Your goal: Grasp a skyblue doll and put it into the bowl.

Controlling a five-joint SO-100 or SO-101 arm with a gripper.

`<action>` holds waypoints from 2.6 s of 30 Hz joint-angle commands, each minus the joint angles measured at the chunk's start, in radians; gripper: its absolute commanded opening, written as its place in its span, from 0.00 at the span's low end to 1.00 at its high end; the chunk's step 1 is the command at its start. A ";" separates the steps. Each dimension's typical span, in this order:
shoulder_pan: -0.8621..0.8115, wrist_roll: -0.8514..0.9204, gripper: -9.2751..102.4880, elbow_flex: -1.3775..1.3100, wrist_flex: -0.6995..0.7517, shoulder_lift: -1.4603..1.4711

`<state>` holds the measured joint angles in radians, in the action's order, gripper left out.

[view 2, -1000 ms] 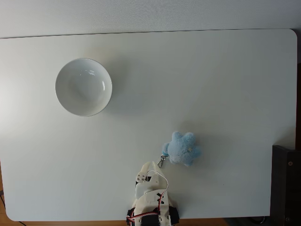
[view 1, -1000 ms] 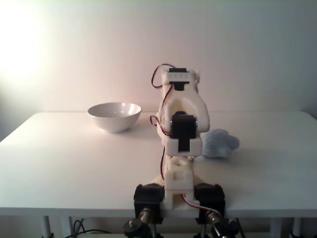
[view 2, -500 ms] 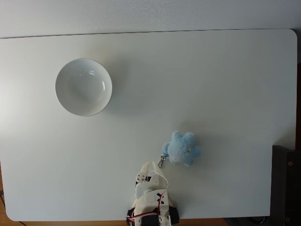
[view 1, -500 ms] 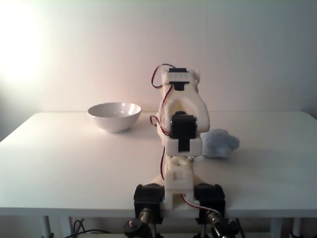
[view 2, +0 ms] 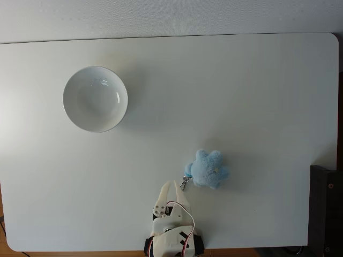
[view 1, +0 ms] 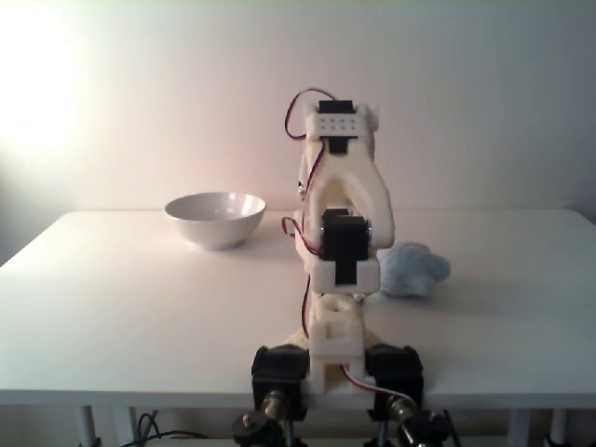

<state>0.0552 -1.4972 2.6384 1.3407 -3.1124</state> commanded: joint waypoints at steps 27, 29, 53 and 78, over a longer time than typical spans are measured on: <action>-0.072 -0.006 0.08 -0.388 -0.009 -0.291; -0.132 -0.006 0.08 -0.388 -0.009 -0.290; -0.515 -0.008 0.47 -0.373 -0.009 -0.284; -0.678 -0.120 0.51 -0.422 -0.011 0.221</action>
<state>-0.6197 -1.6030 2.2488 1.3407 -2.9468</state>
